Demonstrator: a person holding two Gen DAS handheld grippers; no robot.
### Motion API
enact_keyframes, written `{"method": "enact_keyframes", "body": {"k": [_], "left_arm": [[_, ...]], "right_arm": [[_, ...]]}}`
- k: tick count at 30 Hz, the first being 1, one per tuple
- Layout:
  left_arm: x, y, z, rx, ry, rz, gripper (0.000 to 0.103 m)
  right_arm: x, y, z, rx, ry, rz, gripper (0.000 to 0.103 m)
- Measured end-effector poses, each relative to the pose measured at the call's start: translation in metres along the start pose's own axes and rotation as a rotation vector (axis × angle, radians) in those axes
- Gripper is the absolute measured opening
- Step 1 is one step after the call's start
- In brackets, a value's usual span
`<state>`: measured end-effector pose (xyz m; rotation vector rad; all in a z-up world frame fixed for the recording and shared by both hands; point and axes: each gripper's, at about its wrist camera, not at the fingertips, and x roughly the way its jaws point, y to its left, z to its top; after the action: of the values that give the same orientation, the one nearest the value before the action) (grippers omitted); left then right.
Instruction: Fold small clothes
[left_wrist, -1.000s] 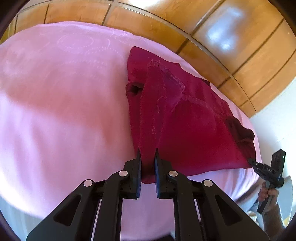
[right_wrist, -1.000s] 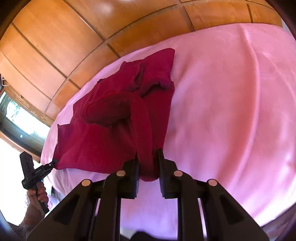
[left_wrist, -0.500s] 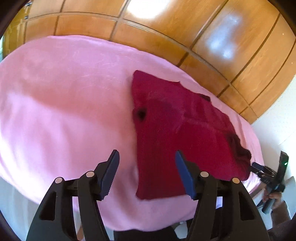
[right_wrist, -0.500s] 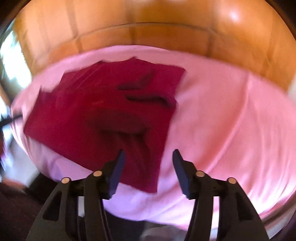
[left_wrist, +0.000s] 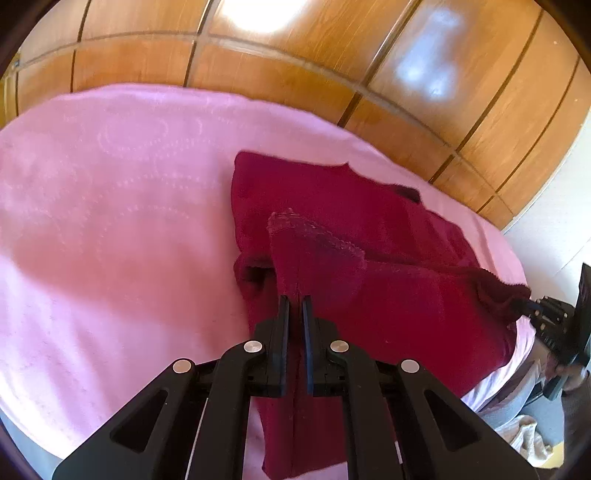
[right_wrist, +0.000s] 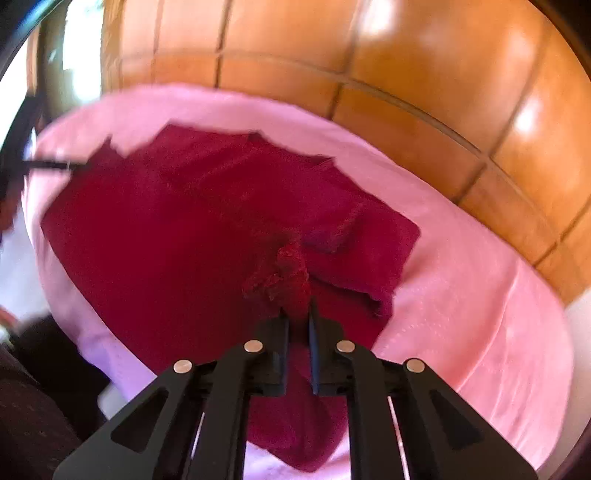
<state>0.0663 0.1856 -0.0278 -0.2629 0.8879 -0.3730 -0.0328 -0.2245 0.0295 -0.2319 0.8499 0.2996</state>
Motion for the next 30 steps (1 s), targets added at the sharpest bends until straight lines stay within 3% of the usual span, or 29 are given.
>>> {"method": "enact_keyframes", "body": {"k": [3,7,12,16,25,30], "left_arm": [[-0.019,-0.004,0.004,-0.002,-0.056,-0.02,0.005],[-0.039,-0.014,0.022,0.021,-0.143,-0.031,0.005],[-0.03,-0.025,0.058,0.065,-0.208,0.008,0.005],[-0.003,-0.026,0.093,0.061,-0.233,0.047,0.005],[0.087,-0.016,0.145,0.067,-0.146,0.194,0.005],[0.139,-0.004,0.146,0.06,-0.019,0.279,0.005]], "right_arm": [[-0.023,-0.026,0.01,0.134,-0.063,0.036,0.007],[-0.029,-0.048,0.029,0.223,-0.125,0.057,0.007],[-0.009,-0.074,0.065,0.289,-0.177,0.042,0.007],[0.032,-0.107,0.095,0.405,-0.173,0.026,0.007],[0.131,-0.141,0.118,0.51,-0.052,-0.024,0.007],[0.177,-0.151,0.101,0.567,0.065,-0.018,0.008]]}}
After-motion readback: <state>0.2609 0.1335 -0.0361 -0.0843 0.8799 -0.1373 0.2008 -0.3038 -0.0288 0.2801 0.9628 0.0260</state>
